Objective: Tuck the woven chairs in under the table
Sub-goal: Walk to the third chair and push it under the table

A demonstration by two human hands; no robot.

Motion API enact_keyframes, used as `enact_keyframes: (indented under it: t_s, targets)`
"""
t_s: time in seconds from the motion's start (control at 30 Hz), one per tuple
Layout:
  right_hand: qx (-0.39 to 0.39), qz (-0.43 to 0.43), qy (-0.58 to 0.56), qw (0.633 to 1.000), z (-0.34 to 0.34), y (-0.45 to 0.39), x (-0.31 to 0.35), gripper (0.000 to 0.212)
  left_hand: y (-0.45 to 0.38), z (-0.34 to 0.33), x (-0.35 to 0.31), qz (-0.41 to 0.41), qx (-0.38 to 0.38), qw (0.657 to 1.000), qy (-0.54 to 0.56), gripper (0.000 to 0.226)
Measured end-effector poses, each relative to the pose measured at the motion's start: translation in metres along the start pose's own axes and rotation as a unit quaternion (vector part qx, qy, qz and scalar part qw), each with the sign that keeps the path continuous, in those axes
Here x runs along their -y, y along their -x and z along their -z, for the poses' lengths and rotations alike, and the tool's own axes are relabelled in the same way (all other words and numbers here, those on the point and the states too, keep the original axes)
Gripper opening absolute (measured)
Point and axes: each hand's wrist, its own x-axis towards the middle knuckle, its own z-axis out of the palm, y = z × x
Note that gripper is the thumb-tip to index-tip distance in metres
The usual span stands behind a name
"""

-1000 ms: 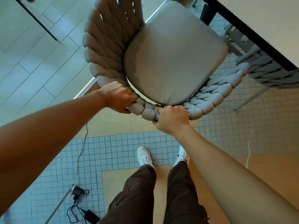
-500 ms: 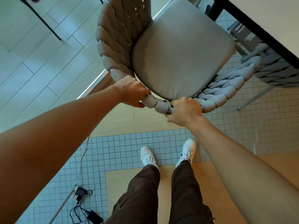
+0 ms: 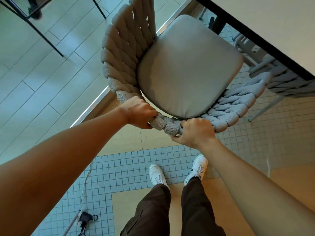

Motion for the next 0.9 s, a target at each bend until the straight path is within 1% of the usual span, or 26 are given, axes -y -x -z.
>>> enact_keyframes:
  t_s: [0.2,0.33,0.4,0.5,0.57,0.63,0.7,0.77,0.83,0.9]
  targets:
    - [-0.012,0.006,0.011,1.000,0.001,-0.008,-0.005,0.067,-0.007,0.001,0.008,-0.006,0.006,1.000,0.014,0.045]
    - [-0.007,0.010,0.019,1.000,0.002,-0.009,-0.006,0.068,-0.010,-0.003,0.009,0.002,0.012,1.000,0.009,0.049]
    - [-0.003,0.013,0.016,1.000,0.004,-0.007,-0.007,0.068,-0.010,-0.005,0.006,0.016,0.015,1.000,0.016,0.057]
    - [0.006,0.025,-0.014,1.000,0.007,-0.003,-0.012,0.068,-0.008,-0.005,-0.003,0.042,0.004,0.999,0.030,0.080]
    - [0.016,0.044,-0.030,0.998,0.008,0.001,-0.019,0.069,-0.011,-0.005,-0.017,0.037,-0.015,0.999,0.038,0.088]
    - [0.019,0.060,-0.023,0.998,0.008,0.007,-0.029,0.070,-0.021,-0.005,-0.038,0.021,-0.042,0.998,0.031,0.088]
    - [0.001,0.064,-0.018,0.998,0.007,0.013,-0.043,0.064,-0.037,-0.007,-0.062,0.027,-0.052,0.998,0.020,0.084]
    - [-0.024,0.068,-0.009,0.997,0.007,0.017,-0.057,0.055,-0.053,-0.011,-0.083,0.049,-0.036,0.998,0.020,0.081]
    - [-0.030,0.062,0.004,0.998,0.007,0.020,-0.068,0.057,-0.067,-0.013,-0.096,0.076,-0.020,0.996,0.029,0.075]
    - [-0.017,0.061,0.013,0.998,0.012,0.018,-0.074,0.061,-0.072,-0.013,-0.100,0.092,-0.021,0.995,0.018,0.069]
